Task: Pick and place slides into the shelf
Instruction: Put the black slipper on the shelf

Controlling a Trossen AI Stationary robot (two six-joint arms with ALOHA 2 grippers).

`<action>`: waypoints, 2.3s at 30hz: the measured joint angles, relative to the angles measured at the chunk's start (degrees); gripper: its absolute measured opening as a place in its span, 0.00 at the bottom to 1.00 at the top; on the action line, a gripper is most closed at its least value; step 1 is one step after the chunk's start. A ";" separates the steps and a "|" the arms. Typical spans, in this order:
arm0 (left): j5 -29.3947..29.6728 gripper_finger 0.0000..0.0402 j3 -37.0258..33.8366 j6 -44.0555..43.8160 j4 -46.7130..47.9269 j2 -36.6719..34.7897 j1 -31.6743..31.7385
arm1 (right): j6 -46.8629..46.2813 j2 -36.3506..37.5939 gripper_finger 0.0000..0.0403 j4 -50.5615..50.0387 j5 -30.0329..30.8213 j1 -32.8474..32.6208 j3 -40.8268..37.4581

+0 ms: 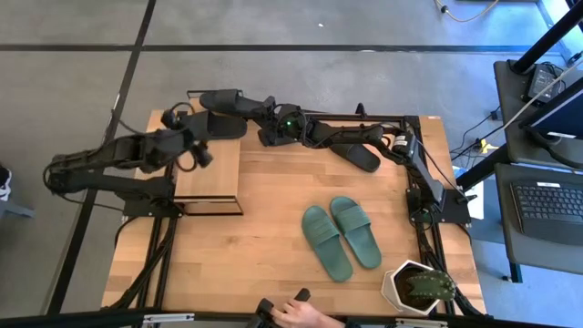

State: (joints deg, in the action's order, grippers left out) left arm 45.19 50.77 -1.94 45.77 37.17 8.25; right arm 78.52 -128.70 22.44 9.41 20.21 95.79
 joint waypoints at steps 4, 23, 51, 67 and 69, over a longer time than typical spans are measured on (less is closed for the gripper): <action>5.84 0.53 7.03 -0.83 0.05 6.99 2.31 | -0.20 0.00 0.48 0.00 0.02 0.00 0.00; -11.66 0.53 26.83 -5.29 10.71 32.37 29.53 | -1.75 0.00 0.48 0.02 0.13 0.02 0.00; -17.41 0.53 30.47 -6.92 12.93 47.68 39.63 | -2.99 0.06 0.48 0.89 2.90 -0.06 0.00; -17.31 0.53 30.39 -6.46 13.91 47.82 41.44 | -6.65 2.83 0.48 -0.47 4.12 -0.39 0.00; -17.33 0.53 30.38 -6.46 13.91 47.81 41.60 | -6.80 2.99 0.48 -0.75 4.15 -0.42 0.00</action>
State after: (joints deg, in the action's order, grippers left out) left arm 27.85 81.15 -8.40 59.68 84.97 49.84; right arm 71.72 -125.71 21.69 13.56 19.79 95.79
